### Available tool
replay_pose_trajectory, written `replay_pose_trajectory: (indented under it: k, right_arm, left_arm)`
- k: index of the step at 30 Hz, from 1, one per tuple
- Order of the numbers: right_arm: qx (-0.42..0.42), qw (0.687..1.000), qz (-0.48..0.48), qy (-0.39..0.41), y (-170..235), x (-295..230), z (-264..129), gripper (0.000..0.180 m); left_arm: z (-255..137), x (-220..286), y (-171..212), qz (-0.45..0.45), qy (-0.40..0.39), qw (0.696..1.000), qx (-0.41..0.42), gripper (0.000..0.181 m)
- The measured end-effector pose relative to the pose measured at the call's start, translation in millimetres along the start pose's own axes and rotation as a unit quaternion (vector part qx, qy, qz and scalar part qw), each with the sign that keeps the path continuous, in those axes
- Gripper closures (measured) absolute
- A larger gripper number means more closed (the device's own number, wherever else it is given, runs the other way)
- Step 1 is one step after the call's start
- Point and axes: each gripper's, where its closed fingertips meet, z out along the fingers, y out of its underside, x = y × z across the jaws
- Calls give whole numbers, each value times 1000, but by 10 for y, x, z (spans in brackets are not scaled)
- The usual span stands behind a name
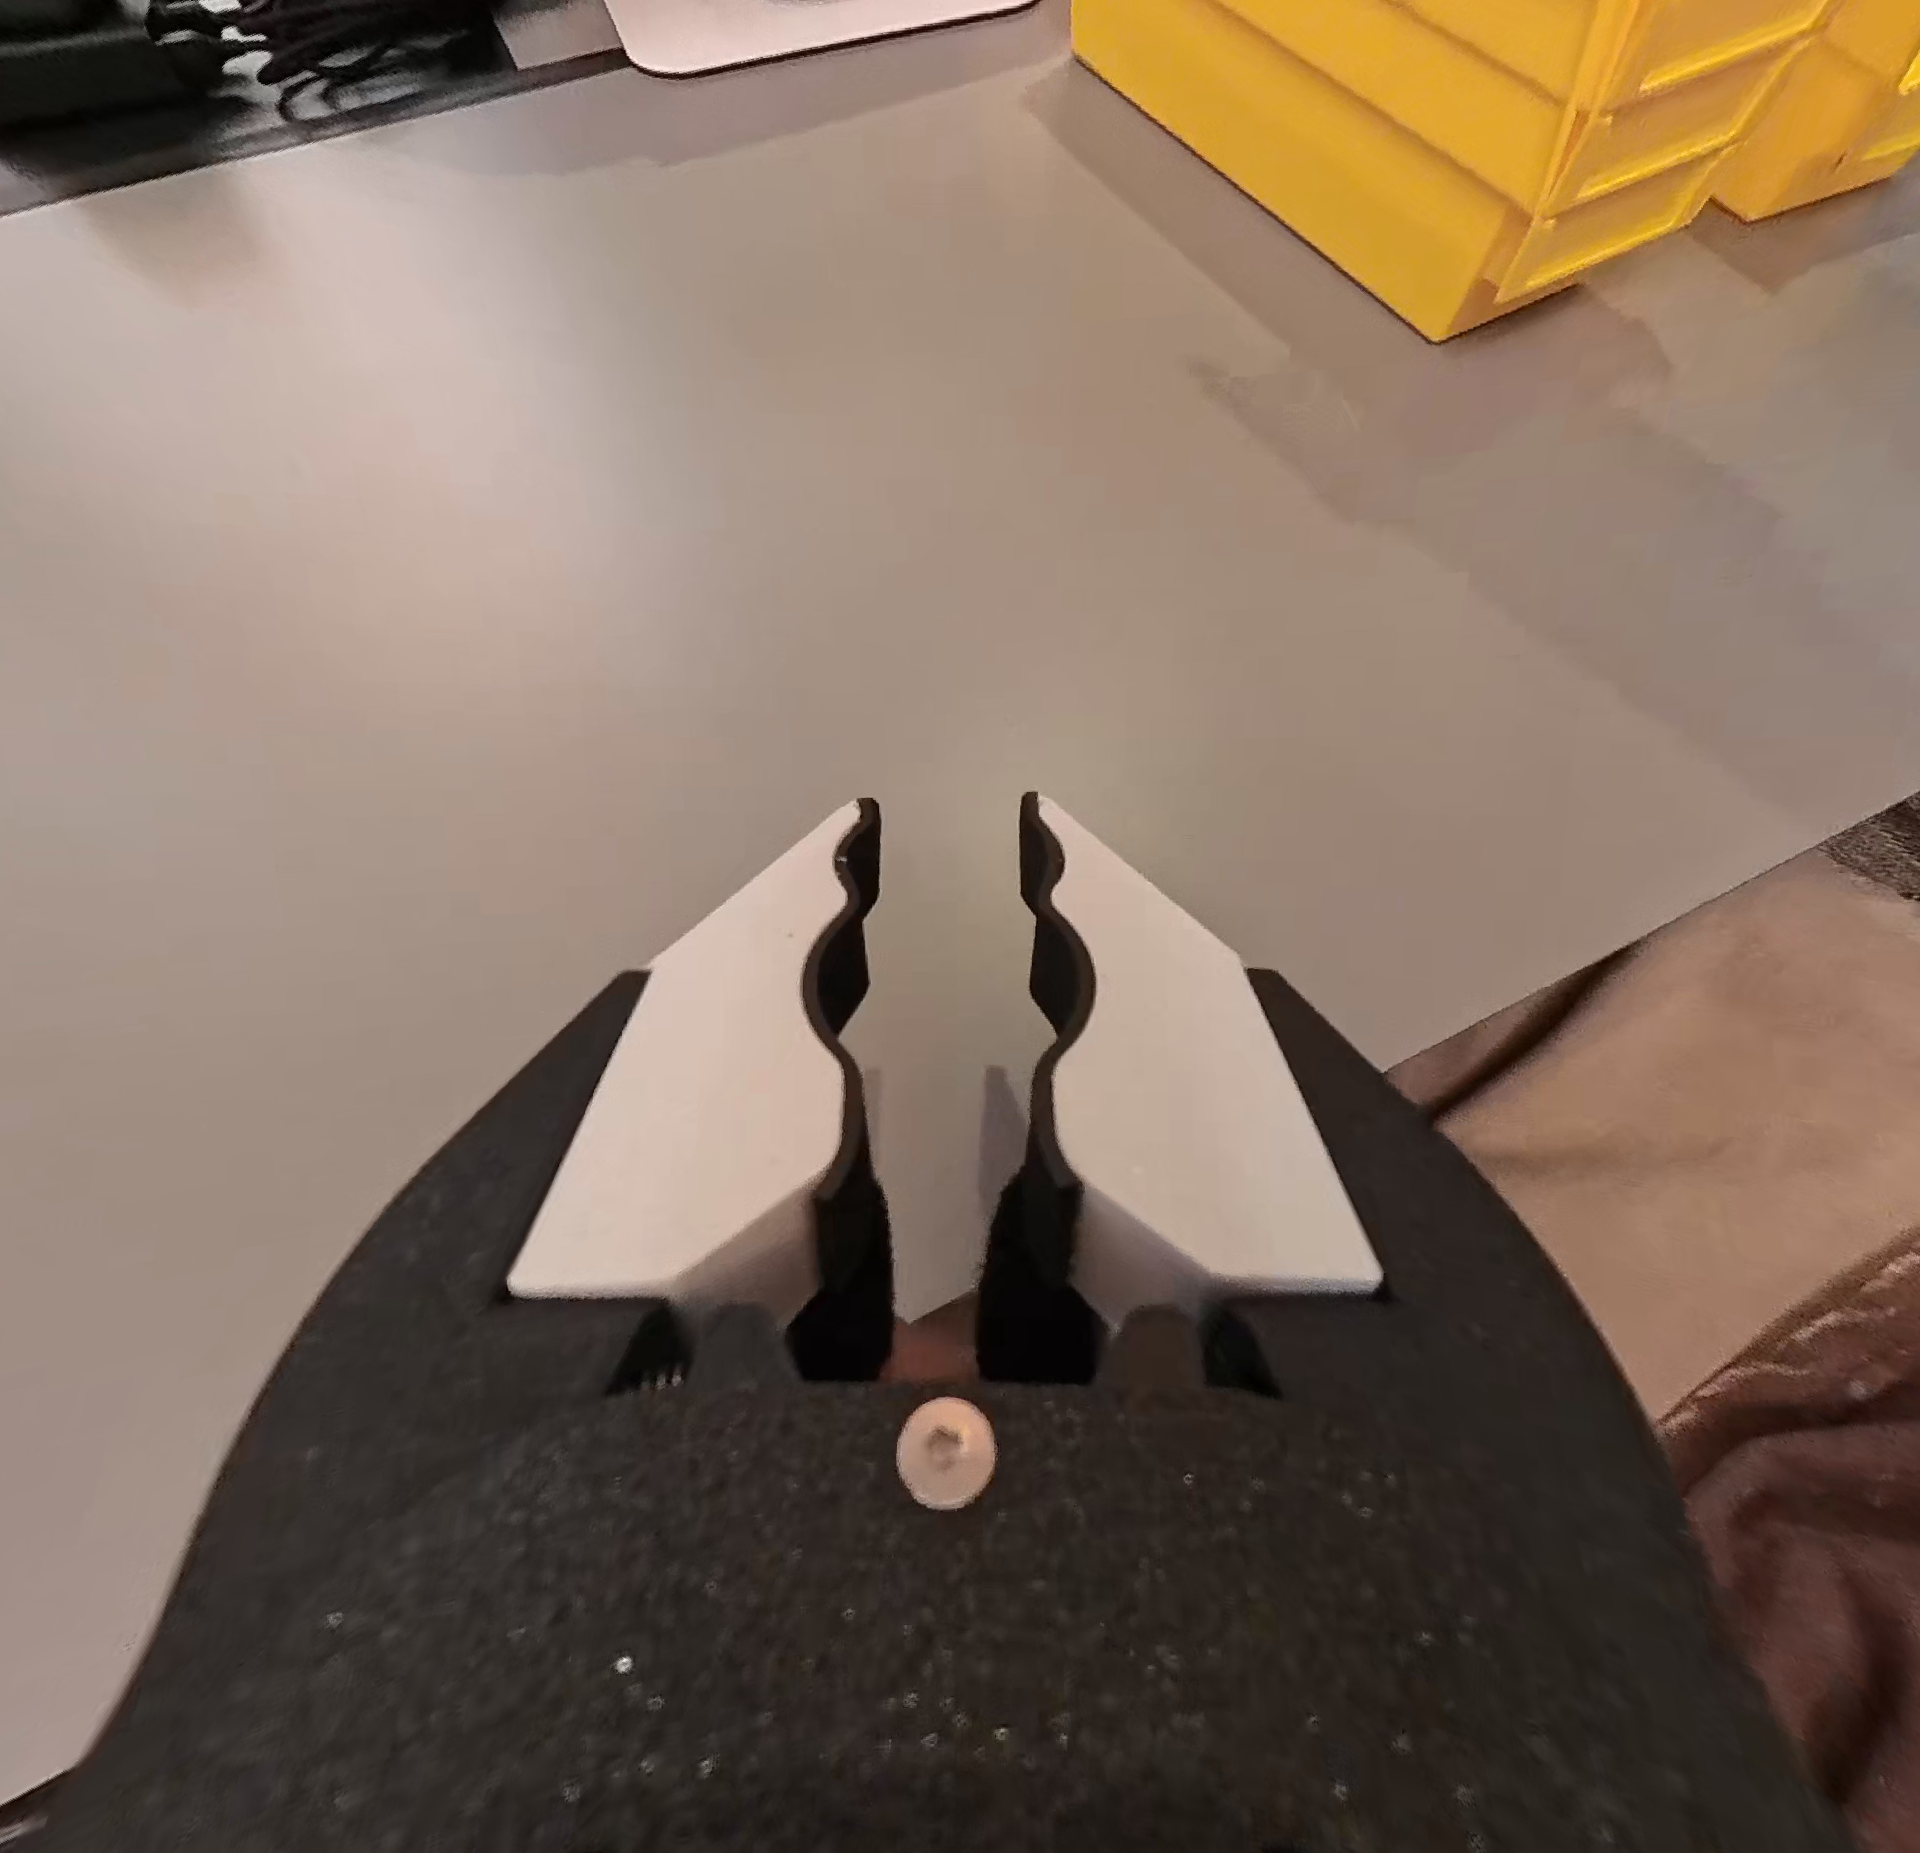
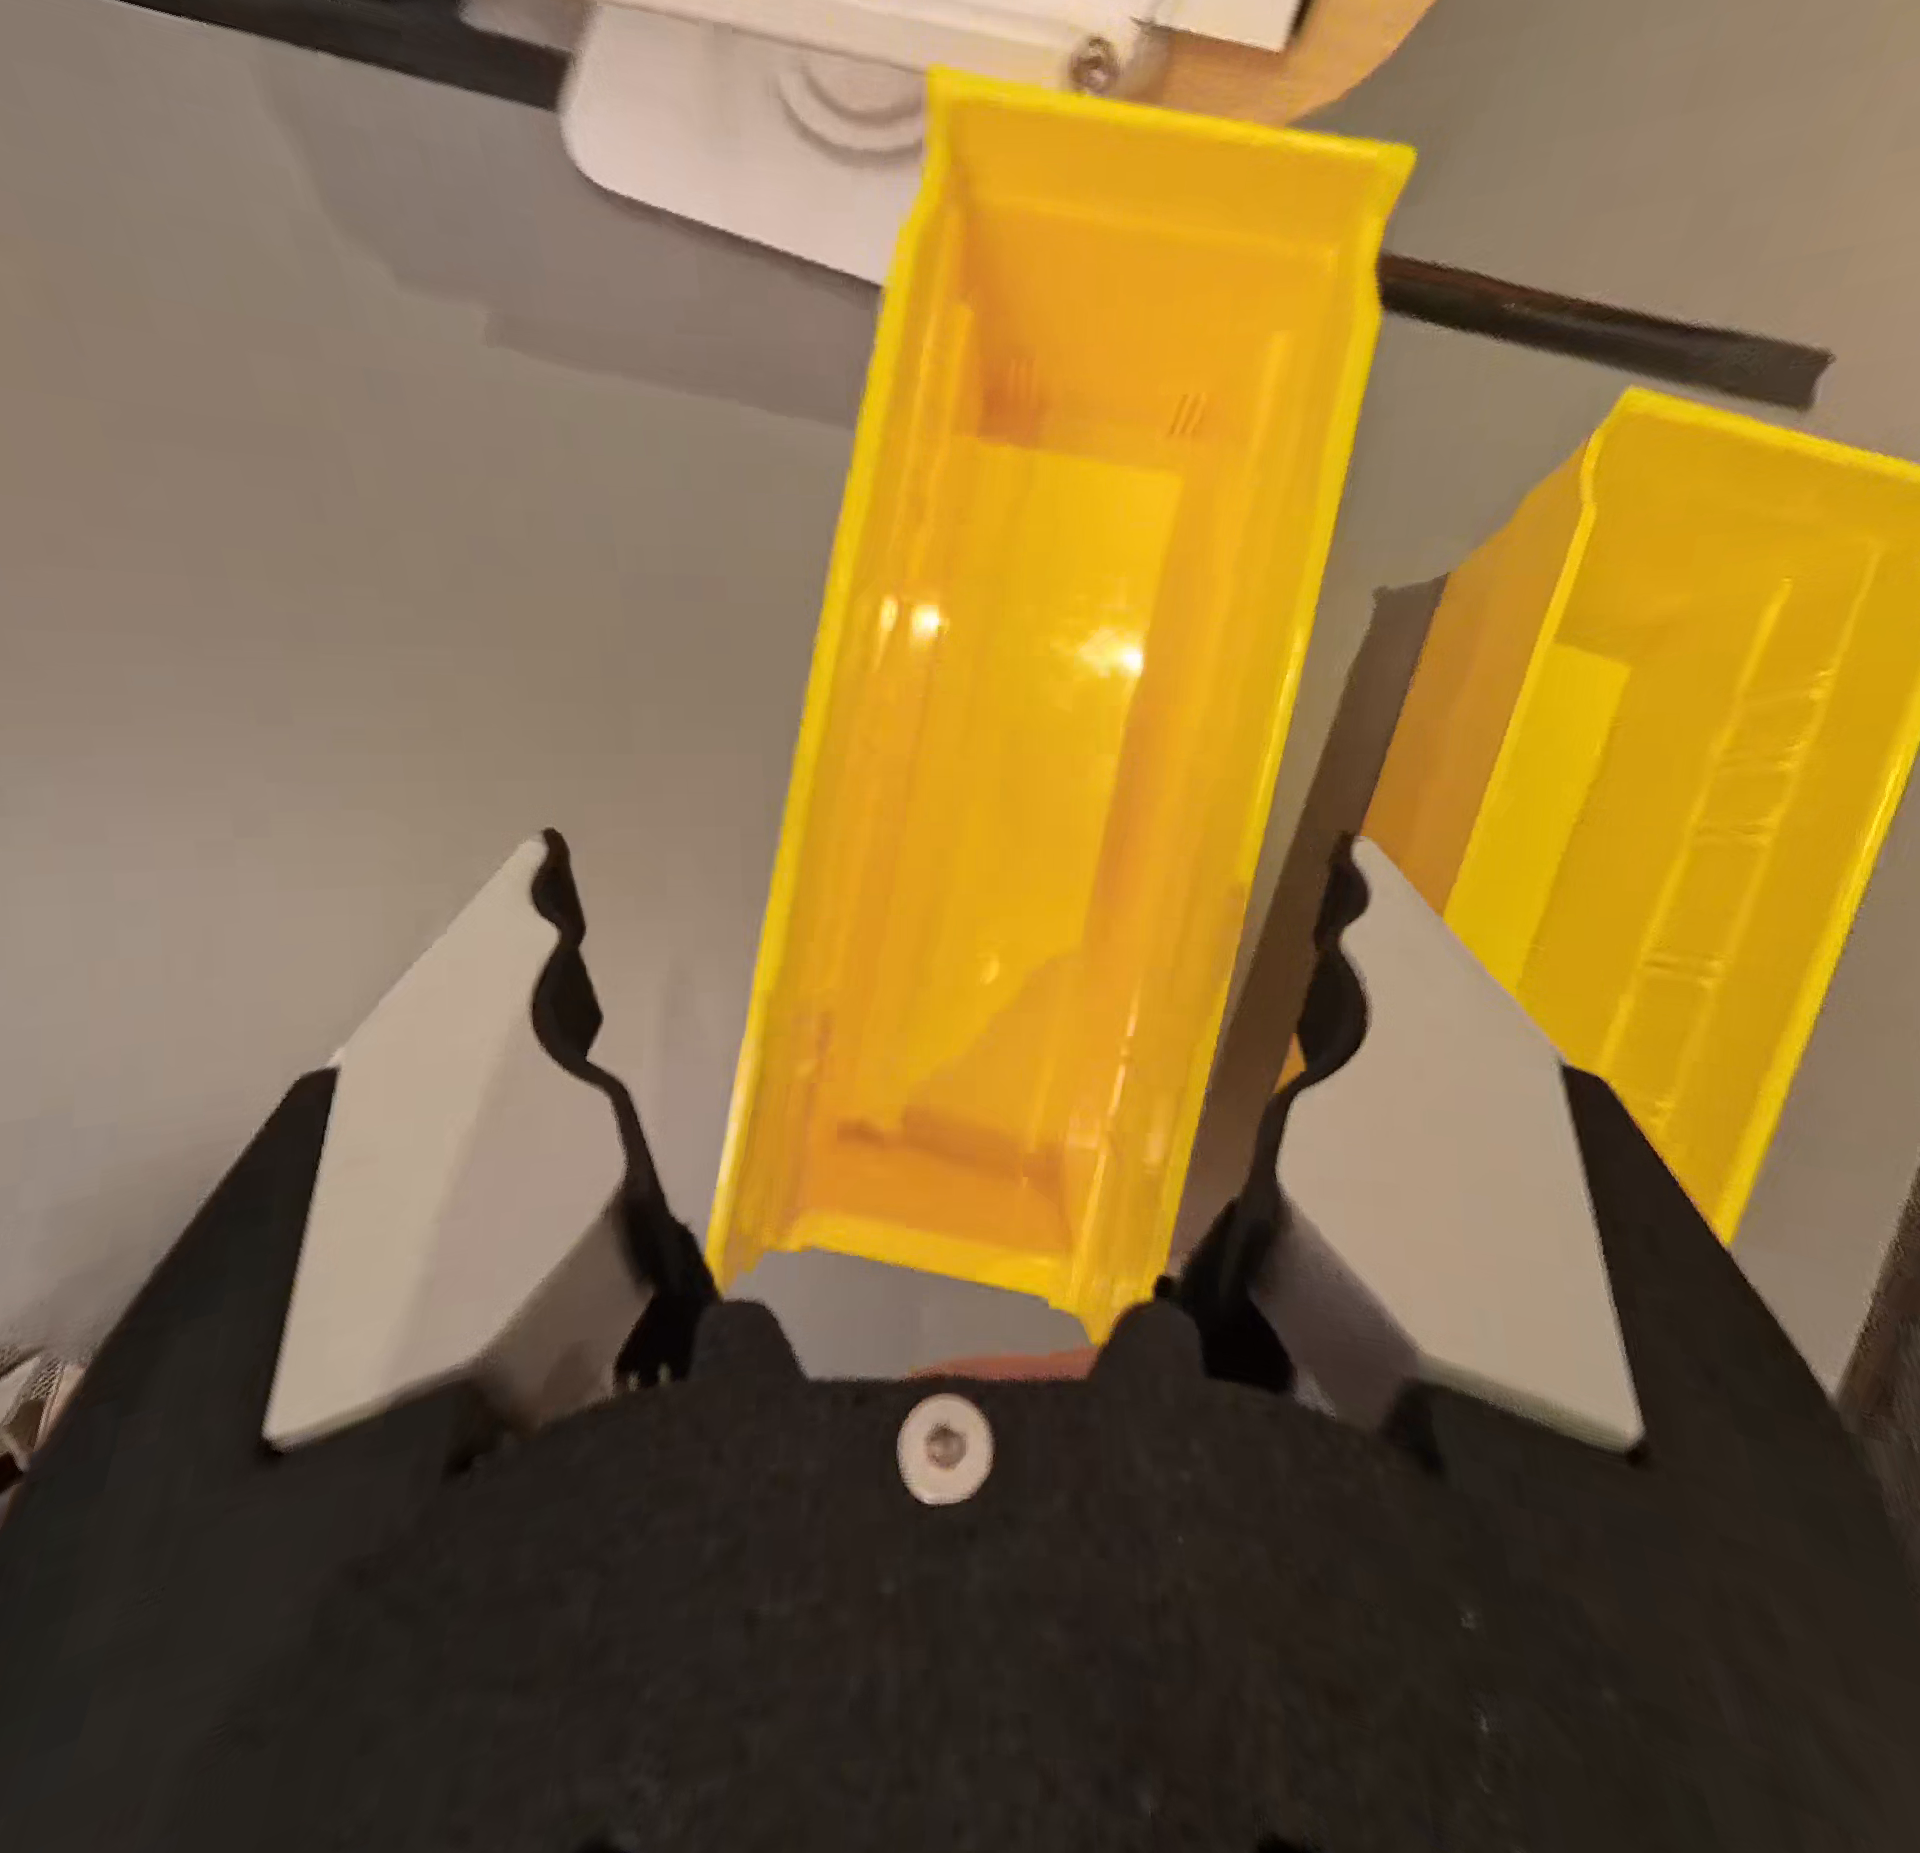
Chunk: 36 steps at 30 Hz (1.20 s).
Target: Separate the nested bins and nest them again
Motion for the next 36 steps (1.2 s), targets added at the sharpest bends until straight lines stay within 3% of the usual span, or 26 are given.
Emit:
replay_pose_trajectory:
  k: [6,8,12,17,25,36]
  right_arm:
    - [-137,989,47,39,214,227,451,37]
    - [-158,985,70,10,240,162,483,61]
    - [-185,980,76,14,269,136,426,77]
    - [-193,977,90,21,333,115,368,86]
    - [-201,975,92,5,405,97,283,86]
    - [-163,983,77,17,9,37,-159,87]
  left_arm:
    - [-41,-110,-21,-33,0,999,10,157]
    - [-48,-162,-33,-44,-3,999,13,157]
    - [-37,-198,-60,-60,0,998,16,157]
    - [3,-128,-83,-47,5,999,14,157]
    - [-4,-81,-98,-38,8,999,16,157]
    - [16,-97,-83,-38,4,999,12,157]
